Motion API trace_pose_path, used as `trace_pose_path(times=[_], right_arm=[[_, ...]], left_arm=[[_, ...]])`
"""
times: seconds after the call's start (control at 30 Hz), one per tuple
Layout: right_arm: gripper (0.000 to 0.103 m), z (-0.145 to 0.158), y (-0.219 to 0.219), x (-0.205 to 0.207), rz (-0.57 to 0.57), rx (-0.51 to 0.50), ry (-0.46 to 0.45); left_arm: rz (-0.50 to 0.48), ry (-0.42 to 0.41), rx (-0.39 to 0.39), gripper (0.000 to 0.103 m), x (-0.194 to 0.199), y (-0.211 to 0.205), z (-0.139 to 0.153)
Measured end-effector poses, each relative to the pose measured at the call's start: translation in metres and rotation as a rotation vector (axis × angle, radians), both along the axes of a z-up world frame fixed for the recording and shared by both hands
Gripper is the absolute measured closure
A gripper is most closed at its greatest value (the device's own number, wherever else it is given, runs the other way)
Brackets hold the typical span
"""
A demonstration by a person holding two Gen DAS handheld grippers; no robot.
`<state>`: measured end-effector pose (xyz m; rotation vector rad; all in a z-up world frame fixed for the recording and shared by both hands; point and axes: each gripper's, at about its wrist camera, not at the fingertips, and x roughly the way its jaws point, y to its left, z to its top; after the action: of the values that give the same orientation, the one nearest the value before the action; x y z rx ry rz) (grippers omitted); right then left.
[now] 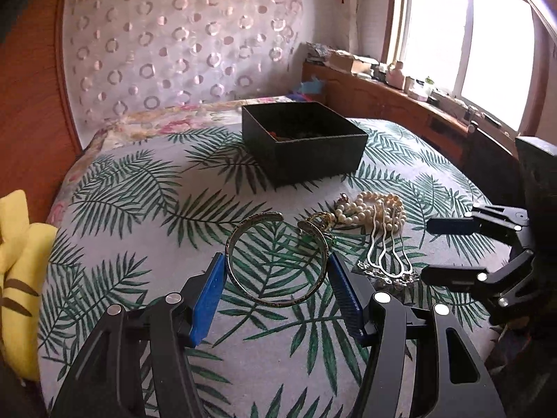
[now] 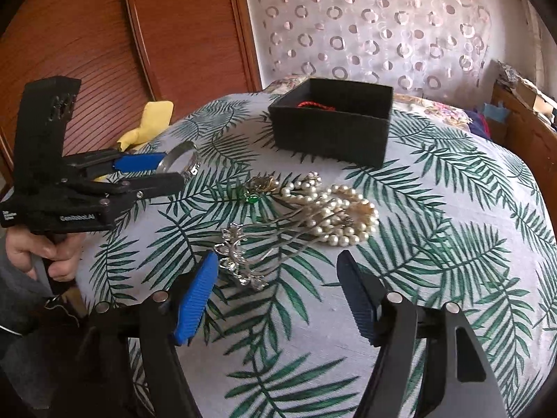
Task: Organize jewelry
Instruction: 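Grasp a silver hairpin with the right tool while the left holds the bangle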
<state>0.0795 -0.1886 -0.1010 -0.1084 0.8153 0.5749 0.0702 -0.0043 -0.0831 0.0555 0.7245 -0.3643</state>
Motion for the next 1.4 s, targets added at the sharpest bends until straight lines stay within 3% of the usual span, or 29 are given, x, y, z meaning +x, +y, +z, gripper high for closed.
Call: trace_pose_path(times=[0.37, 0.5, 0.93, 1.17, 1.4], right_arm=[[0.03, -0.008, 0.023, 0.016, 0.017, -0.038, 0.054], [0.025, -0.011, 0.032, 0.022, 0.021, -0.064, 0.05], [0.025, -0.014, 0.05, 0.029, 0.046, -0.185, 0.006], [0.044, -0.01, 0.044, 0.02, 0.057, -0.175, -0.008], [0.045, -0.003, 0.037, 0.01, 0.059, -0.131, -0.021]], left_arm=[[0.029, -0.024, -0.027, 0.046, -0.005, 0.016, 0.004], [0.035, -0.024, -0.033, 0.046, -0.006, 0.019, 0.002], [0.04, -0.022, -0.037, 0.046, -0.006, 0.021, 0.0], [0.039, -0.021, -0.037, 0.046, -0.006, 0.02, -0.001], [0.037, -0.022, -0.038, 0.046, -0.005, 0.019, -0.002]])
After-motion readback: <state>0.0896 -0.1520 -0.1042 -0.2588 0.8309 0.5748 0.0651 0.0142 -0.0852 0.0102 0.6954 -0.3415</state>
